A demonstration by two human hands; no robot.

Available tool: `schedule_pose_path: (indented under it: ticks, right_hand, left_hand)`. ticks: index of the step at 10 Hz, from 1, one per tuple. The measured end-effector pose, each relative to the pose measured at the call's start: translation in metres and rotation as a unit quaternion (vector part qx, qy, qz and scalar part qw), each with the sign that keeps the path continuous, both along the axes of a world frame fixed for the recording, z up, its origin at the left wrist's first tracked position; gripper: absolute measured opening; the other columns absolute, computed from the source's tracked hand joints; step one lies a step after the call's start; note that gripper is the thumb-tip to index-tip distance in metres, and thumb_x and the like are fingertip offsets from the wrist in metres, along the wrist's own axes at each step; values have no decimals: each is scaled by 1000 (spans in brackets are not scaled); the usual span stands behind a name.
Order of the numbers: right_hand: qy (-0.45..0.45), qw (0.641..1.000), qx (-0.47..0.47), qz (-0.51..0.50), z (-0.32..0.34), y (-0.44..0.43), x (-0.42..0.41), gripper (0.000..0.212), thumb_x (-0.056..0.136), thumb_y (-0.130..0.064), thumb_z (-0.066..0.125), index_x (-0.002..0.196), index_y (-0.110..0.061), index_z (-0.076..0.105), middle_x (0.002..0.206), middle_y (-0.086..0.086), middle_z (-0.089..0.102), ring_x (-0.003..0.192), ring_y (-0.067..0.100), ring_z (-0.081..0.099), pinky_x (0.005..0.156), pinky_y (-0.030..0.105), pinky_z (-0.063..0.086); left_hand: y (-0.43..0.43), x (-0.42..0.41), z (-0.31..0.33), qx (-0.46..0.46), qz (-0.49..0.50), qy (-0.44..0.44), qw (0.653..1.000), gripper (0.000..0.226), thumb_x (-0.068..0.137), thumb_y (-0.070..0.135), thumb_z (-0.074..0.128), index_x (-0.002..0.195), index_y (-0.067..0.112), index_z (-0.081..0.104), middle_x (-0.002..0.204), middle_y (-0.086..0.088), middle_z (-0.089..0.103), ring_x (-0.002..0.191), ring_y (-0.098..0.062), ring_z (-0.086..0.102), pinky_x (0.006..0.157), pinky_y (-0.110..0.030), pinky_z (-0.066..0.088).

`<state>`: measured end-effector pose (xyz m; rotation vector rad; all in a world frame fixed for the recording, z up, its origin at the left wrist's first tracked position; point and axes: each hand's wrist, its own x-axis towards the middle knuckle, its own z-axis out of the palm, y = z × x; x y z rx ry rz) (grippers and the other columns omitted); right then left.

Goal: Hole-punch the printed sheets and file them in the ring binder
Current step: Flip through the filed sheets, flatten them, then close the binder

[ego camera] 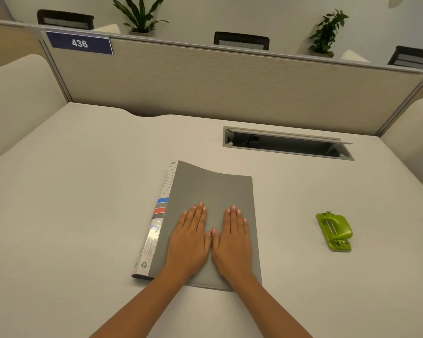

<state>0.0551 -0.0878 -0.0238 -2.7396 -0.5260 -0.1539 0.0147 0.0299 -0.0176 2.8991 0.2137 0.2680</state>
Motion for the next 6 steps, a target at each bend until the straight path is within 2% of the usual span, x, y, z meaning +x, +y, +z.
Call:
schedule_pose_path:
  ticks: [1, 2, 3, 4, 5, 6]
  right_hand:
    - [3, 1000, -8, 1, -1, -1, 0, 64, 101, -40, 23, 153, -9, 4, 162, 8, 2, 150, 18, -1, 120, 31, -10]
    - [5, 1000, -10, 3, 1, -1, 0, 64, 101, -41, 20, 154, -10, 2, 163, 7, 0, 150, 17, -2, 120, 30, -10]
    - [8, 1000, 15, 0, 3, -2, -1, 62, 101, -41, 24, 154, -11, 11, 162, 5, 8, 150, 16, 5, 122, 28, -4]
    - [7, 999, 40, -7, 10, -2, -4, 54, 100, -34, 33, 149, -9, 31, 156, 7, 30, 145, 21, 25, 121, 31, 14]
    - [-27, 999, 44, -2, 22, -3, -1, 42, 98, -27, 40, 136, -10, 48, 140, 7, 49, 129, 23, 44, 112, 32, 31]
    - [-48, 995, 90, 8, 40, -3, 10, 33, 98, -24, 41, 124, -10, 56, 125, 4, 56, 115, 20, 50, 101, 29, 40]
  left_hand:
    - [1, 1, -5, 1, 0, -1, 1000, 62, 98, 43, 13, 152, 14, 2, 161, -1, 1, 148, -11, -3, 120, -31, -7]
    - [0, 0, -4, -3, 0, -10, 1000, 63, 97, 44, 11, 152, 13, 8, 161, -1, 7, 148, -12, 3, 120, -32, -3]
    - [0, 0, -1, -30, 3, -36, 999, 61, 98, 37, 26, 152, 10, 15, 160, -3, 13, 148, -14, 12, 120, -32, 1]
    - [-3, -1, 7, -44, 21, -52, 997, 62, 98, 32, 30, 152, 7, 11, 160, -5, 6, 149, -19, 9, 120, -32, -2]
    - [-6, -1, 17, -27, 40, -69, 996, 65, 96, 35, 23, 151, 5, 8, 160, -10, -1, 149, -24, -1, 120, -39, 0]
    - [-6, 11, 29, -36, 58, -80, 994, 65, 99, 35, 29, 151, 4, 5, 160, -12, -6, 149, -25, -5, 121, -37, -5]
